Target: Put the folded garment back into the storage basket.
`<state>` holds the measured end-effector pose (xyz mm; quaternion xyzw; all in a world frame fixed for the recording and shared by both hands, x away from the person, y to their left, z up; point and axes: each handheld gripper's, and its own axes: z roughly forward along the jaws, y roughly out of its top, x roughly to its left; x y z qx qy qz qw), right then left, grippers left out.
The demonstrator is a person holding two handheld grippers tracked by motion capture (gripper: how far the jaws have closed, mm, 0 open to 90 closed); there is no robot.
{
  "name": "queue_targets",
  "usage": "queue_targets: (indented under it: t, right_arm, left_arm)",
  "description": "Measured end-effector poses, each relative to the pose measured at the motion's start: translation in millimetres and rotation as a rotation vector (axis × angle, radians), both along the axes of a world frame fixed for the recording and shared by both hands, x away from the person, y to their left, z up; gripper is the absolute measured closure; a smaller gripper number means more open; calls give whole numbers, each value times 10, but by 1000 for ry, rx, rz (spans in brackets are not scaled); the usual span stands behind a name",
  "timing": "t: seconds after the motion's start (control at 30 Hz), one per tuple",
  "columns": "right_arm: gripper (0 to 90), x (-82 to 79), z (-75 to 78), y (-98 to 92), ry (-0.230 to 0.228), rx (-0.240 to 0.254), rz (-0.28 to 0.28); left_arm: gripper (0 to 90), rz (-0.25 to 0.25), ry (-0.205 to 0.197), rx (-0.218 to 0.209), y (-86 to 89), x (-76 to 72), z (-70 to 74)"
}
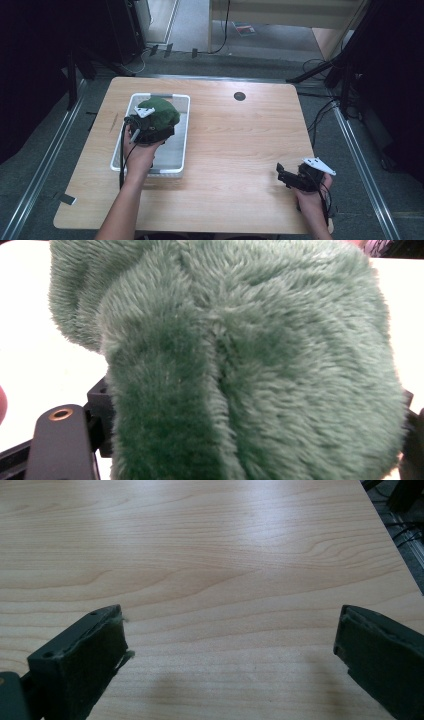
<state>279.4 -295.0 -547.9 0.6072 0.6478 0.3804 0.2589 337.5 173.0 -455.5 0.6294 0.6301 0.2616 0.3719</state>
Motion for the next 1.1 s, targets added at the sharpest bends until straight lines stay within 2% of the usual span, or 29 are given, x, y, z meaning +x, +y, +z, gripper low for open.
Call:
queue_targets:
  t: [0.17,0.23,0.33,0.47,0.67,0.73,0.83,0.9,0.97,1.07,1.1]
  right_arm:
    - [6,-1,0,0,0,1,0]
    - [6,-1,0,-1,-1,1,0]
    - [6,-1,0,-1,0,1,0]
    - [6,-1,0,-1,0,2,0]
    - [6,-1,0,-1,-1,2,0]
    - [6,-2,1,-2,-1,3,0]
    - [7,-2,1,-2,-1,5,-1]
    - [6,-2,1,-2,-1,5,0]
    - [7,-3,1,-2,-2,5,-1]
    - [7,-3,1,-2,-1,6,-2]
    - [7,-3,1,-3,-1,6,-2]
  left_arm:
    - [184,15,8,9,70,92,-100]
    - [182,8,27,24,96,124,-147]
    - [175,15,50,23,127,178,-218]
    - [176,19,90,52,138,226,-272]
    - [176,-1,173,87,109,302,-369]
    - [175,-4,186,102,91,311,-392]
    - [163,-23,216,93,66,330,-418]
    - [156,-34,239,103,58,333,-432]
    - [150,-52,254,107,49,339,-452]
    - [125,-45,268,126,47,340,-441]
    - [123,-41,269,120,52,341,-445]
